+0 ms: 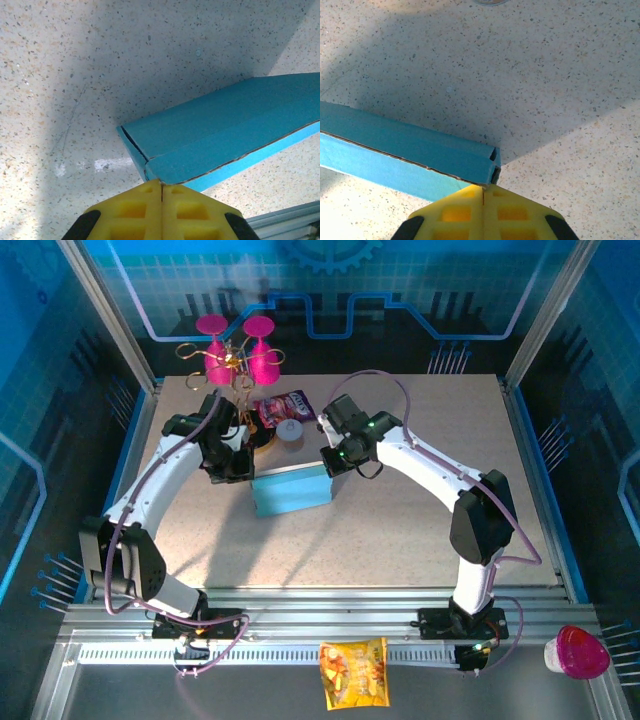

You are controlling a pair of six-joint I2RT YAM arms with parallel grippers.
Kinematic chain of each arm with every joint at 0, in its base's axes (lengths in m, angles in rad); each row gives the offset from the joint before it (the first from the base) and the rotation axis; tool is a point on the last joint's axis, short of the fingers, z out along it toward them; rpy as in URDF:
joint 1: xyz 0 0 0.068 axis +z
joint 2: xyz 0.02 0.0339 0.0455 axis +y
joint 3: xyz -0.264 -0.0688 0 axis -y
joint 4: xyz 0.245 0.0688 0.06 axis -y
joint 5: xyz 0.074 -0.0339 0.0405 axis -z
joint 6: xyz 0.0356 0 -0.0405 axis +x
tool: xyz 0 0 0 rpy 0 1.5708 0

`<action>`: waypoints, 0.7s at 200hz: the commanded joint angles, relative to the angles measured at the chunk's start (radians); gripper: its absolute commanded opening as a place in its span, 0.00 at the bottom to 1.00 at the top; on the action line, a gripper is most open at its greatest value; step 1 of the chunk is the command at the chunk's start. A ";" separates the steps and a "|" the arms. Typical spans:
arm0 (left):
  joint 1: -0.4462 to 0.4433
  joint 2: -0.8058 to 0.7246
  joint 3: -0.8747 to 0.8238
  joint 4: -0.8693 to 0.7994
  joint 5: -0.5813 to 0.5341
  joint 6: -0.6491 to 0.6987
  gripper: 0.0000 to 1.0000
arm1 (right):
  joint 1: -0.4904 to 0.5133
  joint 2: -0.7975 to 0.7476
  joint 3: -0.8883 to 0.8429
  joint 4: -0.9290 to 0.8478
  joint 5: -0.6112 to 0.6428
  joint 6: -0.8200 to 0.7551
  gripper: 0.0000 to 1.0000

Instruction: Fold the paper box

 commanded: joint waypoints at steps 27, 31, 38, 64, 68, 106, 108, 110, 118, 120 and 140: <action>-0.008 -0.003 -0.018 0.007 0.087 -0.048 0.07 | 0.008 0.025 0.018 -0.021 -0.026 0.012 0.00; -0.007 -0.002 -0.019 0.009 0.089 -0.050 0.07 | 0.008 0.025 0.018 -0.020 -0.026 0.012 0.00; -0.008 -0.004 -0.024 0.011 0.090 -0.056 0.07 | 0.010 0.025 0.019 -0.019 -0.026 0.012 0.00; -0.008 -0.008 -0.041 0.026 0.109 -0.075 0.06 | 0.010 0.026 0.018 -0.021 -0.025 0.013 0.00; -0.008 -0.009 -0.044 0.030 0.111 -0.078 0.06 | 0.010 0.028 0.017 -0.021 -0.024 0.012 0.00; -0.008 -0.035 -0.089 0.076 0.116 -0.103 0.04 | 0.010 0.024 0.006 -0.015 -0.020 0.015 0.00; -0.008 -0.038 -0.093 0.077 0.115 -0.104 0.04 | 0.010 0.022 0.005 -0.015 -0.020 0.015 0.00; -0.008 -0.040 -0.096 0.080 0.116 -0.106 0.04 | 0.010 0.022 0.005 -0.014 -0.021 0.015 0.00; -0.008 -0.049 -0.108 0.090 0.115 -0.112 0.04 | 0.011 0.020 0.000 -0.011 -0.020 0.017 0.00; -0.008 -0.051 -0.110 0.092 0.116 -0.114 0.04 | 0.010 0.020 -0.001 -0.010 -0.021 0.017 0.00; -0.008 -0.071 -0.131 0.116 0.123 -0.137 0.03 | 0.010 0.012 -0.015 0.003 -0.020 0.018 0.00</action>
